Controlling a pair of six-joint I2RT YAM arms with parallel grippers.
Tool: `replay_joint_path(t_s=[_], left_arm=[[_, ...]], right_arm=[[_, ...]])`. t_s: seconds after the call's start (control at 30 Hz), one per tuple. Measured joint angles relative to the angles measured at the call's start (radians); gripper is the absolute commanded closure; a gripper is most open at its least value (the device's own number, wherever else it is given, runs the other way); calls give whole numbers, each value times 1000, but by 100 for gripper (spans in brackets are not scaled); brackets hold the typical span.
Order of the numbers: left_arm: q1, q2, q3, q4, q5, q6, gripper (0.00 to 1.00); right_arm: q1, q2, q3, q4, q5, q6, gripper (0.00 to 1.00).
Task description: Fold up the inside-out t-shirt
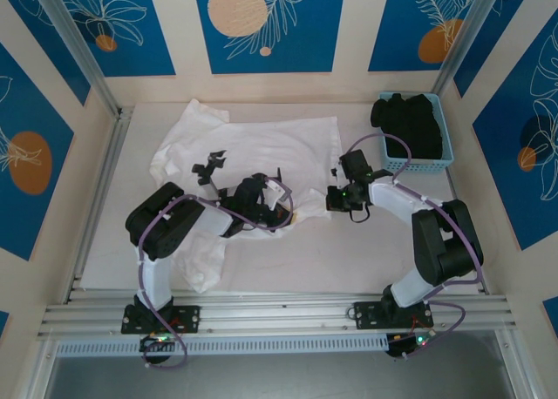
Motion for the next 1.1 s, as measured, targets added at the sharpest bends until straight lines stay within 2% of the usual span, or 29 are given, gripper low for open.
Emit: replay_joint_path(t_s=[0.03,0.17,0.23,0.33,0.4,0.53,0.73,0.9,1.1], left_arm=[[0,0,0,0,-1,-3,100],[0,-3,1,-1,-30,-24,88],[1,-21,-2,-3,-61,-37,69],[24,-131,-60,-26,-141,-84,58],[65,-251,-117,-80,-203,-132,57],[159,-523,-177,-342,-356,-206,54],[167,-898,-307,-757,-530,-262,49],[167,-1003,-328,-997,-553,-289,49],[167,-942,-338,-1075,-552,-291,48]], right_arm=[[-13,-10,-6,5,-23,0,100],[-84,-76,-51,52,-154,9,100],[-118,-87,-62,84,-222,21,100],[-172,-85,-65,135,-303,53,100],[-211,-79,-65,174,-336,81,100],[-262,-56,-63,224,-346,130,100],[-280,-31,-16,235,-290,155,100],[-309,-14,20,246,-253,159,100],[-320,-8,23,259,-248,167,100]])
